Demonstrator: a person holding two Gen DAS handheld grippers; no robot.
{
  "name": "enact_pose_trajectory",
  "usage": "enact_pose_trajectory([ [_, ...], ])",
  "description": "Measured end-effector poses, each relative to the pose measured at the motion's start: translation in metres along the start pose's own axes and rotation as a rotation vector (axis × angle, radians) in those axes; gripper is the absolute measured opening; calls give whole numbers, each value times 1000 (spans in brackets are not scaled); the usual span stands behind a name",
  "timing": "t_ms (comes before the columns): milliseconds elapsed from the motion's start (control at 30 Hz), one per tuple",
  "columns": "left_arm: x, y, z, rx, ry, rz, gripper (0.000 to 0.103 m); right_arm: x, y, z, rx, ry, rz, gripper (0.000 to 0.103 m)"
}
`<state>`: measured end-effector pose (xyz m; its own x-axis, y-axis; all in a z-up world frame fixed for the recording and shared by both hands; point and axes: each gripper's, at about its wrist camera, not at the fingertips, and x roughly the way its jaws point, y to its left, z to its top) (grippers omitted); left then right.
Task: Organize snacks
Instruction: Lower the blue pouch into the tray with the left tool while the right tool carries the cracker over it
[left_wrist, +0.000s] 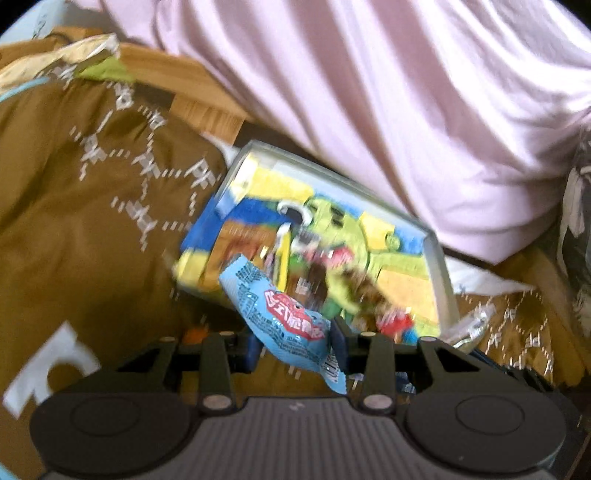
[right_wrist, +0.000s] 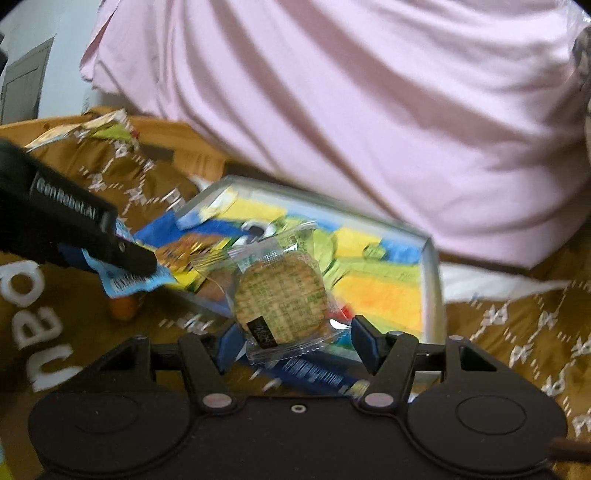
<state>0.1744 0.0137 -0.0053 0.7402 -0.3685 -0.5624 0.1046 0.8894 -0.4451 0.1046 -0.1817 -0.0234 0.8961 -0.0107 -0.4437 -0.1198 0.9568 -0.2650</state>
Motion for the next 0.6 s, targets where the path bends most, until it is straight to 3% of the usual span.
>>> enact_pose_trajectory([
  [267,47,-32,44,46,9,-54,42,25,-31,12,71,-26,-45,65],
  [600,121,-74,29,124,142,-91,42,77,-71,7,217,116,-90,65],
])
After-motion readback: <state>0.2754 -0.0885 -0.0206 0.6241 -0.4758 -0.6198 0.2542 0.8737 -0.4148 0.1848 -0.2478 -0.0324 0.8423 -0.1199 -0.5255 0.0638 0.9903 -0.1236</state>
